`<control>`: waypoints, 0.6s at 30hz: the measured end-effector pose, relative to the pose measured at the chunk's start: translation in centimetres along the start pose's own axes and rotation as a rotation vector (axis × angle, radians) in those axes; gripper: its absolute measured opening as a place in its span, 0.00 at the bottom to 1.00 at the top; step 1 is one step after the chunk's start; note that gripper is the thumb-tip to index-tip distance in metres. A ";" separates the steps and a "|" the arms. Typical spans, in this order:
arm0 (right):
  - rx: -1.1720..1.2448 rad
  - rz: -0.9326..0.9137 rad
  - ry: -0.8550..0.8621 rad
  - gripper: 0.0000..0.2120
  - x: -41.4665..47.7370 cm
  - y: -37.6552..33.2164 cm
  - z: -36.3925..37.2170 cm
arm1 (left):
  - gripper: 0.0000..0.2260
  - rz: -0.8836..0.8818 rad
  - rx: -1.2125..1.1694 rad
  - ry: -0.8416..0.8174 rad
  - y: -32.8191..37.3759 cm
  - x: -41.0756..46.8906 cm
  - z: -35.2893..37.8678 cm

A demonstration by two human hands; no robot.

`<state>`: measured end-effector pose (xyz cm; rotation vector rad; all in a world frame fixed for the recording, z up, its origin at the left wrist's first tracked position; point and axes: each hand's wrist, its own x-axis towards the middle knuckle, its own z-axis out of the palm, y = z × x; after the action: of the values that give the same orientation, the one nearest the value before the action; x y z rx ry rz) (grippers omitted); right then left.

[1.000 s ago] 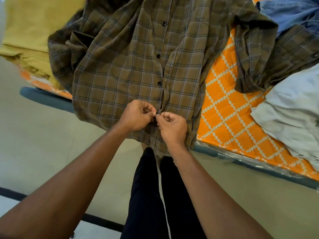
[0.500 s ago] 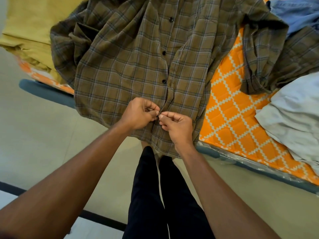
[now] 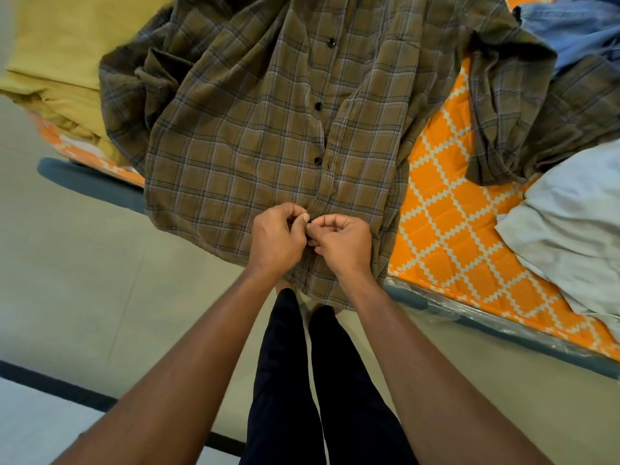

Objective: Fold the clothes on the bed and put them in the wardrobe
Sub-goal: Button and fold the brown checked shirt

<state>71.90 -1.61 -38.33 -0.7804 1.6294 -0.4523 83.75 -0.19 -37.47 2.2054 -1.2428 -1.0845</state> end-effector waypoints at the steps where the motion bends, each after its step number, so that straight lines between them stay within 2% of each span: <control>1: -0.002 0.003 -0.017 0.06 0.0 -0.1 -0.1 | 0.05 -0.020 -0.007 0.004 0.0 -0.1 0.0; 11: -0.150 -0.061 -0.097 0.09 0.6 -0.4 -0.3 | 0.04 -0.089 -0.133 -0.110 -1.2 1.1 -0.6; 14: -0.140 -0.050 -0.094 0.08 0.5 -0.5 -0.3 | 0.04 -0.051 -0.143 -0.072 -1.3 0.5 -0.6; 18: -0.055 0.013 -0.173 0.06 0.5 -1.1 -1.0 | 0.04 -0.012 -0.134 -0.030 -1.6 -0.2 -0.1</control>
<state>71.17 -2.85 -37.68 -0.8264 1.4896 -0.3221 84.67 0.81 -38.35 2.1059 -1.1362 -1.1742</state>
